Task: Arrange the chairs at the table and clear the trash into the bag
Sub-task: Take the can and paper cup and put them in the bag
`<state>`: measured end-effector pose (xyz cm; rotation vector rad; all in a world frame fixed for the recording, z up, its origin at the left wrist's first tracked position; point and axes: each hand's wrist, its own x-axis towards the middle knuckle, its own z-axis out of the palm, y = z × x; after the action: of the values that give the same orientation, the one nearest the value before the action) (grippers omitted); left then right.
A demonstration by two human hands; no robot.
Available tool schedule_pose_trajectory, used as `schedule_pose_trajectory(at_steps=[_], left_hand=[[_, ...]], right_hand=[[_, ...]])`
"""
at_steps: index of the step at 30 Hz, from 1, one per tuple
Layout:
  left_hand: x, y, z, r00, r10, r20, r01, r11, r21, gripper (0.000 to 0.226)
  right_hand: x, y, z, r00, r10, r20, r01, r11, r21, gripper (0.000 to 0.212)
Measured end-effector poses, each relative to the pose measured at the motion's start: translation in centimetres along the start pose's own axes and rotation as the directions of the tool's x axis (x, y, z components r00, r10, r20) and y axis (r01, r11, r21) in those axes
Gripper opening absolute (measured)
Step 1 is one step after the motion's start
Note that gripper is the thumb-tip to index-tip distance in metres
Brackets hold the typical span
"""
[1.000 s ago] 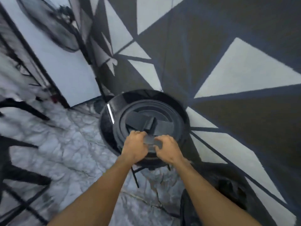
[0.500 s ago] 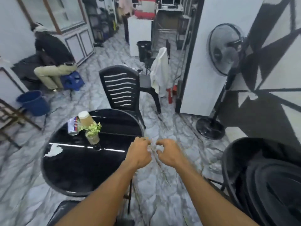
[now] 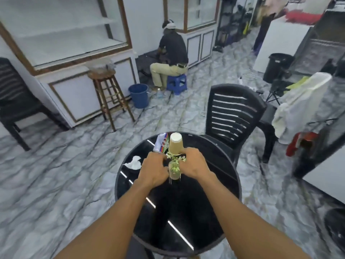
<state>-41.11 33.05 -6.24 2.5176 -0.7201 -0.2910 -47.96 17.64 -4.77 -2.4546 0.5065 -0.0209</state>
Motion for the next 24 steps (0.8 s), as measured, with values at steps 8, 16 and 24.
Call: schedule_pose_trajectory(at_steps=[8, 16, 24], left_hand=[[14.7, -3.7, 3.3, 0.995, -0.103, 0.009, 0.1, 0.977, 0.188, 0.026], [21.1, -6.9, 8.5, 0.95, -0.273, 0.15, 0.226, 0.936, 0.271, 0.079], [21.7, -6.2, 10.1, 0.949, -0.3, 0.098, 0.293, 0.953, 0.079, 0.099]], right_hand=[[16.5, 3.7, 0.9, 0.994, -0.065, 0.086, 0.067, 0.998, -0.015, 0.038], [22.6, 7.0, 5.7, 0.96, -0.103, 0.26, 0.131, 0.987, -0.096, 0.069], [23.0, 7.8, 5.4, 0.967, -0.12, 0.224, 0.131, 0.991, -0.033, 0.043]])
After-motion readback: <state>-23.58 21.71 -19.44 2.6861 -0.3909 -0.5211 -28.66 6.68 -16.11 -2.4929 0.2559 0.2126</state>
